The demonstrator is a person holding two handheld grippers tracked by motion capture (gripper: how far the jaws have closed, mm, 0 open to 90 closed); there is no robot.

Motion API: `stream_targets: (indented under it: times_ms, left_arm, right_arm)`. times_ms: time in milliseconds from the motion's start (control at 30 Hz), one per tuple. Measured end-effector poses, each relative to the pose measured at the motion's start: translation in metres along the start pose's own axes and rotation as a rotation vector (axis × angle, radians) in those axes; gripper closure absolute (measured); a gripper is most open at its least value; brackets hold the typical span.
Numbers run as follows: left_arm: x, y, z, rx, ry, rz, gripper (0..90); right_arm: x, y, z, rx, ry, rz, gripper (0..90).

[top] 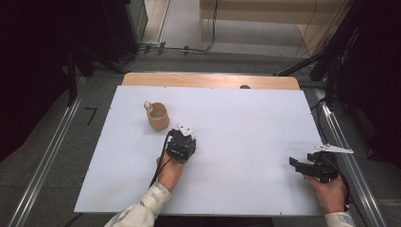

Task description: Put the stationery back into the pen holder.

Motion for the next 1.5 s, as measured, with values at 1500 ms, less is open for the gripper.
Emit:
stream_targets:
  times_ms: [1500]
  left_arm:
    - [0.031,-0.085,0.052,0.182,0.110,0.079,81.5]
  right_arm:
    - [-0.001,0.000,-0.001,-0.002,-0.007,0.001,19.2]
Point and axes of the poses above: each handheld gripper's, and its own axes: x roughly backward along the jaws, z roughly out of its top, y roughly to its right, the point moved 1 cm from there along -x, roughly forward along the jaws, and after that the axes turned 2 degrees about -x, right-handed, at the moved point
